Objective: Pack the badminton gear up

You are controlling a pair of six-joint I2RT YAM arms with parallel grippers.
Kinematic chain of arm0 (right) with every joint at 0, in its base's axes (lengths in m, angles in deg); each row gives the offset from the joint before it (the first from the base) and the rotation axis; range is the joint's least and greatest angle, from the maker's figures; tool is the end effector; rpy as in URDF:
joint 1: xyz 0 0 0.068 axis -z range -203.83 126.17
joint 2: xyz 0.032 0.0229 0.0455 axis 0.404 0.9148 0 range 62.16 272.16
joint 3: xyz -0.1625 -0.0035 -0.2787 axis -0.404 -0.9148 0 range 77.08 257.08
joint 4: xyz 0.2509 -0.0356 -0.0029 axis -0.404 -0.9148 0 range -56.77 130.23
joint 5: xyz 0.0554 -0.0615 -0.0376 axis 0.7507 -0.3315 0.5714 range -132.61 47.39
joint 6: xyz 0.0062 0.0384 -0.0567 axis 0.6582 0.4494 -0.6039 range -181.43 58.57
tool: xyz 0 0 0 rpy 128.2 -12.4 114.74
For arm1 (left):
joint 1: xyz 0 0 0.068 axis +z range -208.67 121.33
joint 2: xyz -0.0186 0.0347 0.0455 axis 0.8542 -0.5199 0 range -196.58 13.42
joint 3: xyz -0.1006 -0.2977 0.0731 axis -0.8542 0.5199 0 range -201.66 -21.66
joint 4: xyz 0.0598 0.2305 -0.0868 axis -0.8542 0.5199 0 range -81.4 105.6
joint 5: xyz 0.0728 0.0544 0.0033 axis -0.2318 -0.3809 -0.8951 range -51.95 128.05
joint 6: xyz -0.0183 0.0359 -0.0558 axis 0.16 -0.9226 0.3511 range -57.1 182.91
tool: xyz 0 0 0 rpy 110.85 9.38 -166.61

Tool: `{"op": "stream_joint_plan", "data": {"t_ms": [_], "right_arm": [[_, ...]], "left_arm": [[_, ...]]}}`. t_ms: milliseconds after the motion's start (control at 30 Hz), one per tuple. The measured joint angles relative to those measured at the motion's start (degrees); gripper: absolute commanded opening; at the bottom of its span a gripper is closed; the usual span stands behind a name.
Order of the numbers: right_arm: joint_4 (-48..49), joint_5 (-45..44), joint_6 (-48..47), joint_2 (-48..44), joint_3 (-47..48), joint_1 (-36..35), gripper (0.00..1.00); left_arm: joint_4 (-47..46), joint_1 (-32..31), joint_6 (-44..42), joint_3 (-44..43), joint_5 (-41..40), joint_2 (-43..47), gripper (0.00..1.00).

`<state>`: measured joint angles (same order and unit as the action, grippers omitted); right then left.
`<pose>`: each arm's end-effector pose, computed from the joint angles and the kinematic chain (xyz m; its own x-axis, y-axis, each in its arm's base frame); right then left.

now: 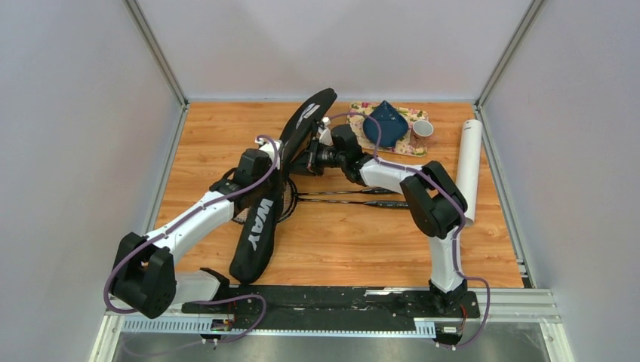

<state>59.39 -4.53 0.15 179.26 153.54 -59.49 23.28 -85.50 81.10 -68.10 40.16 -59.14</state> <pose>0.3795 0.3145 0.2425 -0.9553 0.1665 -0.2442 -0.1787 0.3329 0.9259 0.2331 -0.1203 0.2793 -0.7025 0.0056 -0.7117 0.2701 0.9273 -0.2593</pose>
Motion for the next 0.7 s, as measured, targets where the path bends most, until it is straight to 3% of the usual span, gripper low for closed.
{"op": "stream_joint_plan", "data": {"t_ms": [200,367,433,600,700], "right_arm": [[-6.2,-3.3,-3.7,-1.6,0.1,-0.1,0.00],[-11.5,-5.3,-8.7,-8.1,-1.7,-0.1,0.00],[-13.0,-5.7,-10.3,-10.8,-2.2,-0.1,0.00],[-14.3,-5.7,-12.5,-12.5,-2.2,-0.4,0.00],[-15.3,-5.6,-12.8,-12.5,-2.2,-0.3,0.00]], "left_arm": [[-0.4,0.8,0.7,0.0,0.7,0.0,0.00],[-0.9,1.5,1.1,0.0,1.6,-0.2,0.00],[-1.5,1.7,1.3,0.0,2.4,-0.2,0.07],[-3.2,2.0,1.8,0.0,4.5,-0.2,0.63],[-2.8,2.7,2.3,0.5,5.4,0.5,0.69]]}}
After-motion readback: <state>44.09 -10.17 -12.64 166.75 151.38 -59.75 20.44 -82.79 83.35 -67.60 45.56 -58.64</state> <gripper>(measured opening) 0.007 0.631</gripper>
